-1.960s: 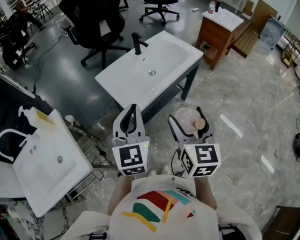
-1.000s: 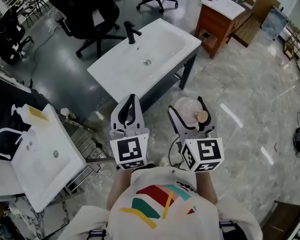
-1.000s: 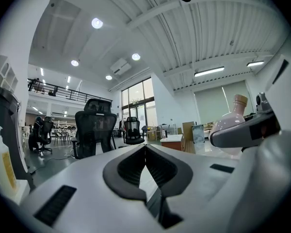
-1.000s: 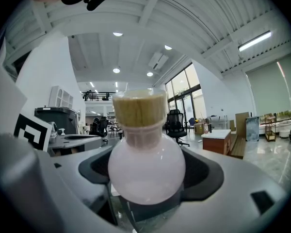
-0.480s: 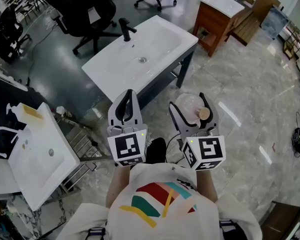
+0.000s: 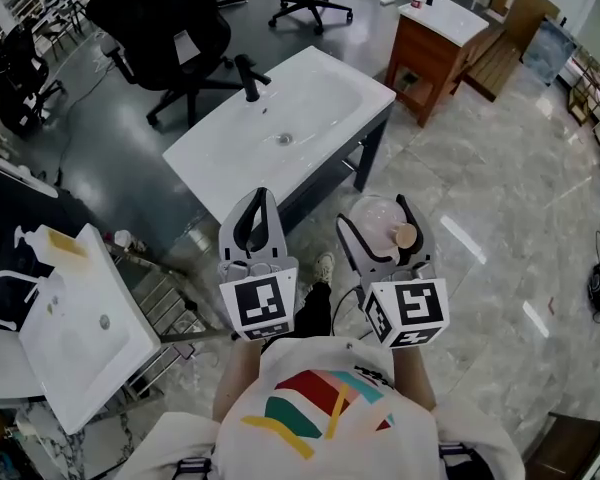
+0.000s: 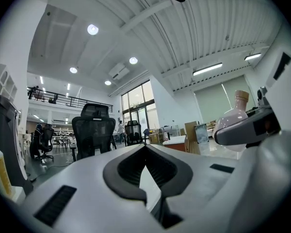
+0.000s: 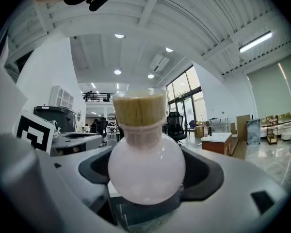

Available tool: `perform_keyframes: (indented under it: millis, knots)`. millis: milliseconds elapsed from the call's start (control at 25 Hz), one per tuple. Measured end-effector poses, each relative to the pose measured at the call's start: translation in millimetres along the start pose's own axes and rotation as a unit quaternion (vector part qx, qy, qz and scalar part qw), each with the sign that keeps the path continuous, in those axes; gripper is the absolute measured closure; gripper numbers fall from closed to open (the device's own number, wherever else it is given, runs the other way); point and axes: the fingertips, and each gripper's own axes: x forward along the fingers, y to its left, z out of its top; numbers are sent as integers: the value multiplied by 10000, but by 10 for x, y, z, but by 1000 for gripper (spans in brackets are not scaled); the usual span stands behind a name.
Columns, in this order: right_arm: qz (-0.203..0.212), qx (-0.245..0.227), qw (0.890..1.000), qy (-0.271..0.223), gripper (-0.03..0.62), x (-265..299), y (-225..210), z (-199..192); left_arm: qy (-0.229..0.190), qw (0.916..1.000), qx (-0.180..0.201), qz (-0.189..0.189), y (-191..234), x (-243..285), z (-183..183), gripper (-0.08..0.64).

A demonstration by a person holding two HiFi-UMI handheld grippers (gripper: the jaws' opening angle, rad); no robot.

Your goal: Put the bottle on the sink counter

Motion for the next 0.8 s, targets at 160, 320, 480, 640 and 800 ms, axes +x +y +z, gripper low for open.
perform_keyframes:
  millis: [160, 320, 480, 640, 800]
  knots:
    - [56, -43, 10000, 36, 198, 157, -53, -35, 68, 10000, -25, 26, 32, 189, -78, 541]
    - [6, -4, 9999, 121, 198, 366, -202, -76, 13, 10000, -71, 31, 39, 432, -81, 542]
    - [4, 23, 9999, 156, 198, 620, -335, -62, 77, 9999, -96, 6, 71, 712, -98, 542]
    - [68, -32, 9998, 190, 198, 970, -427, 19, 85, 9999, -89, 59, 168, 1039, -72, 542]
    - [204, -95, 9995, 213, 198, 1373, -491, 152, 37, 9998, -119, 180, 340, 1392, 16, 542]
